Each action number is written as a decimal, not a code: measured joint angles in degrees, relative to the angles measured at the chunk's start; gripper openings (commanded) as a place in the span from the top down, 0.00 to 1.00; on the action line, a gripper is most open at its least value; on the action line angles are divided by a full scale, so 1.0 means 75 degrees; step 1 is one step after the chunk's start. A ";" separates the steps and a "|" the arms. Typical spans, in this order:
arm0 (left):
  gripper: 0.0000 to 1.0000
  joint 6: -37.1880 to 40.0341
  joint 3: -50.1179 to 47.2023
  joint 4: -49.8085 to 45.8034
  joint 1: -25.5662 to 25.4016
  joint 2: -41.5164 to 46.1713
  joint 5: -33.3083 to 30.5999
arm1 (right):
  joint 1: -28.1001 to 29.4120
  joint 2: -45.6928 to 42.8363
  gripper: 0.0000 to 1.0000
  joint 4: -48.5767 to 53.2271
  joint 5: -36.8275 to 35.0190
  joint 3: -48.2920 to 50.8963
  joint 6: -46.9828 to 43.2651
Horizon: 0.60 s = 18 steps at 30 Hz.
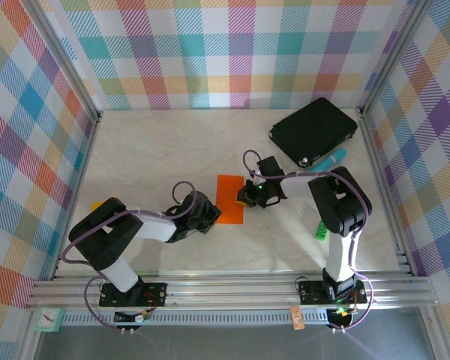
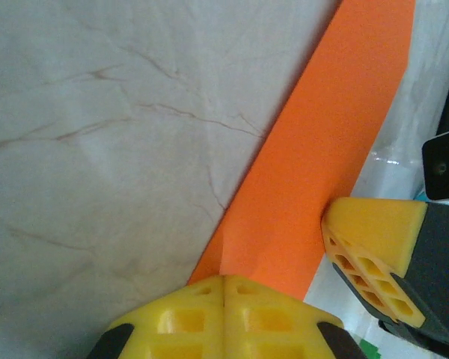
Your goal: Fold a paper plane with a square sheet of paper (pick it up from the middle)
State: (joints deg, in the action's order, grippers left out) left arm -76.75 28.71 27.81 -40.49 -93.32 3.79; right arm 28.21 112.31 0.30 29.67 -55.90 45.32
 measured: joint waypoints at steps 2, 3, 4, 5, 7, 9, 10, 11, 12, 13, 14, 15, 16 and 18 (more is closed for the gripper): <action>1.00 -0.0058 -0.0213 0.0102 0.0099 0.0154 0.0012 | 0.0000 0.0000 1.00 0.0055 0.0000 -0.0032 -0.0108; 1.00 -0.0073 -0.0323 0.0090 0.0175 0.0277 0.0012 | 0.0000 0.0000 1.00 0.0117 0.0000 -0.0067 -0.0169; 1.00 -0.0073 -0.0420 0.0017 0.0259 0.0414 0.0006 | 0.0000 0.0000 1.00 0.0189 -0.0003 -0.0108 -0.0242; 1.00 -0.0073 -0.0475 -0.0090 0.0321 0.0527 -0.0003 | 0.0000 0.0000 1.00 0.0254 -0.0009 -0.0140 -0.0318; 1.00 -0.0006 -0.0533 -0.0533 0.0434 0.0842 -0.0073 | 0.0015 -0.0003 1.00 0.0402 -0.0023 -0.0230 -0.0530; 0.94 0.0128 -0.0542 -0.0962 0.0487 0.1128 -0.0152 | 0.0055 -0.0102 0.99 0.0565 -0.0102 -0.0335 -0.0740; 0.88 0.0230 -0.0539 -0.1163 0.0516 0.1300 -0.0181 | 0.0082 -0.0122 0.99 0.0638 -0.0169 -0.0411 -0.0822; 0.83 0.0318 -0.0536 -0.1311 0.0522 0.1431 -0.0181 | 0.0117 -0.0143 0.99 0.0723 -0.0245 -0.0472 -0.0921; 0.78 0.0440 -0.0533 -0.1483 0.0536 0.1606 -0.0178 | 0.0169 -0.0160 0.98 0.0857 -0.0350 -0.0551 -0.1005; 0.74 0.0586 -0.0516 -0.1647 0.0542 0.1757 -0.0175 | 0.0219 -0.0172 0.97 0.1003 -0.0440 -0.0641 -0.1087; 0.71 0.0662 -0.0487 -0.1760 0.0548 0.1865 -0.0178 | 0.0259 -0.0184 0.95 0.1154 -0.0530 -0.0729 -0.1142; 0.68 0.0819 -0.0437 -0.1900 0.0568 0.1990 -0.0172 | 0.0291 -0.0201 0.93 0.1282 -0.0618 -0.0799 -0.1177; 0.65 0.0988 -0.0388 -0.1990 0.0583 0.2104 -0.0175 | 0.0306 -0.0239 0.89 0.1469 -0.0702 -0.0848 -0.1201; 0.60 0.1268 -0.0280 -0.2151 0.0603 0.2276 -0.0172 | 0.0341 -0.0373 0.80 0.1824 -0.0880 -0.0886 -0.1265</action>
State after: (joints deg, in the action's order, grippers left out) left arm -67.24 26.61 11.68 -35.97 -76.25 2.50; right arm 30.76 109.51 13.98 23.07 -62.54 35.83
